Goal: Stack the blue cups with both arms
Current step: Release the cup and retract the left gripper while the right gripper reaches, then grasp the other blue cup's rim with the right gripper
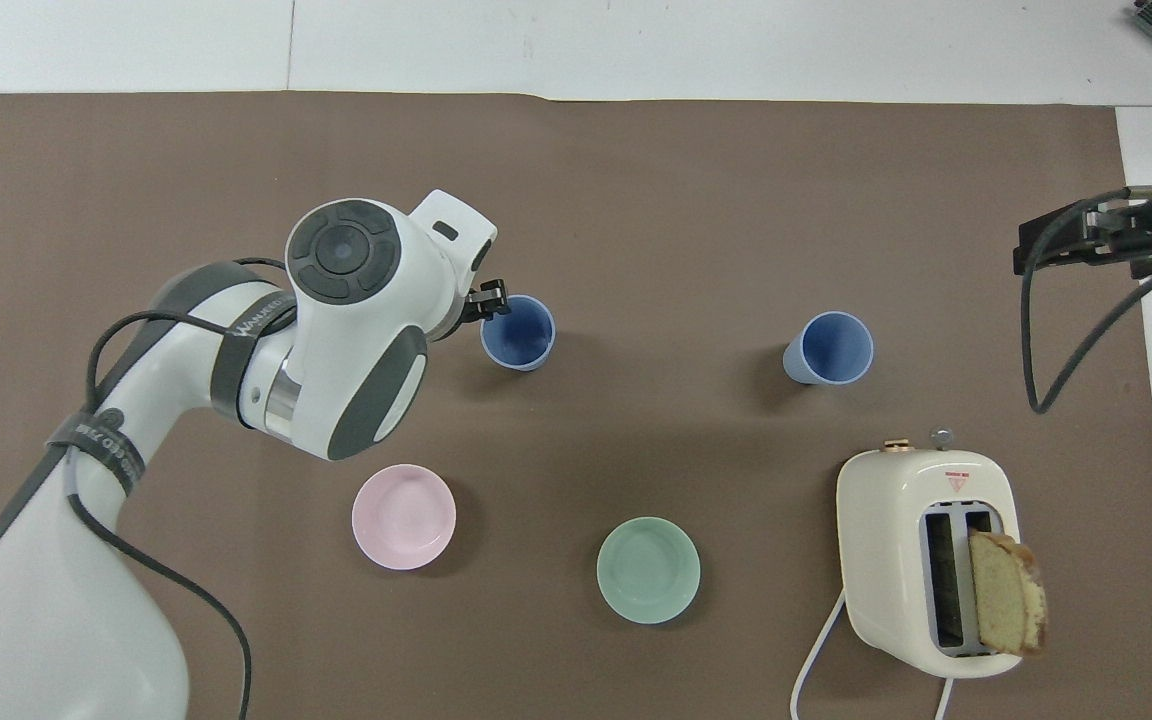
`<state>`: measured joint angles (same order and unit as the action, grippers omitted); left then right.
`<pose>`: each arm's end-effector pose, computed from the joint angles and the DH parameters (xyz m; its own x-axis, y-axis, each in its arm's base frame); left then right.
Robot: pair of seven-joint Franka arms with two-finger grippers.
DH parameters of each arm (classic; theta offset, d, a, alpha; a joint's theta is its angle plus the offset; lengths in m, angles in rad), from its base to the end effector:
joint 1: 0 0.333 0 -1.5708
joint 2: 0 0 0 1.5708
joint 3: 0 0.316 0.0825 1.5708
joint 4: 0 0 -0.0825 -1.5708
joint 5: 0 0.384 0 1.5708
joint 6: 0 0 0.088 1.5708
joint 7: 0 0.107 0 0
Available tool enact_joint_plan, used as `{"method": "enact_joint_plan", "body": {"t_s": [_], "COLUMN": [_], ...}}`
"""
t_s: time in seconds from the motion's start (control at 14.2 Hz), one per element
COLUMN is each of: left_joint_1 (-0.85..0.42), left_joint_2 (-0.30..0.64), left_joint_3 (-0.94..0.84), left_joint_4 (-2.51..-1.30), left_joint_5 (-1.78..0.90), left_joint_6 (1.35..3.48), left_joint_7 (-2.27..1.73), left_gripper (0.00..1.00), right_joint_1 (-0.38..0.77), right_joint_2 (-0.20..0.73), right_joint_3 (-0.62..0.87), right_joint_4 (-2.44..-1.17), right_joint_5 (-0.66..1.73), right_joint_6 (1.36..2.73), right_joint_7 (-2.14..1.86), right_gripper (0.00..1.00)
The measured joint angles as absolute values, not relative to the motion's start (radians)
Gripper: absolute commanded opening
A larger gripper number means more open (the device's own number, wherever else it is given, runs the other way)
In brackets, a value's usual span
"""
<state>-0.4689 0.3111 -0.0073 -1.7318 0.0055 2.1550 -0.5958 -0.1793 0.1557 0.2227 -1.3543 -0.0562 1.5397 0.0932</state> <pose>0.5817 -0.2993 0.4109 0.9884 0.1193 0.0941 0.1140 -0.9916 0.0606 0.5989 0.0079 0.6358 0.9978 -0.0553 0.0353 -0.0560 -0.9983 0.0186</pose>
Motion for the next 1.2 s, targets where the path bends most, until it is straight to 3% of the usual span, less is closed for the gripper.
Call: {"method": "enact_joint_plan", "body": {"t_s": [0.49,1.2], "left_joint_1": [-0.274,-0.087], "left_joint_2": [0.139,0.007], "left_joint_3": [-0.001,0.002], "left_joint_4": [-1.725,-1.725], "left_joint_5": [0.009,0.009], "left_joint_6": [1.963,1.806], "left_joint_7": [-0.278,0.008], "left_gripper": [1.00,1.00], "right_joint_1": [-0.159,-0.088], "right_joint_2": [0.120,0.224], "right_joint_3": [0.232,0.233], "right_joint_4": [-1.548,-1.775], "right_joint_5": [-0.041,-0.036], "right_joint_6": [1.736,2.003], "right_joint_7": [0.093,0.207], "right_gripper": [1.00,1.00]}}
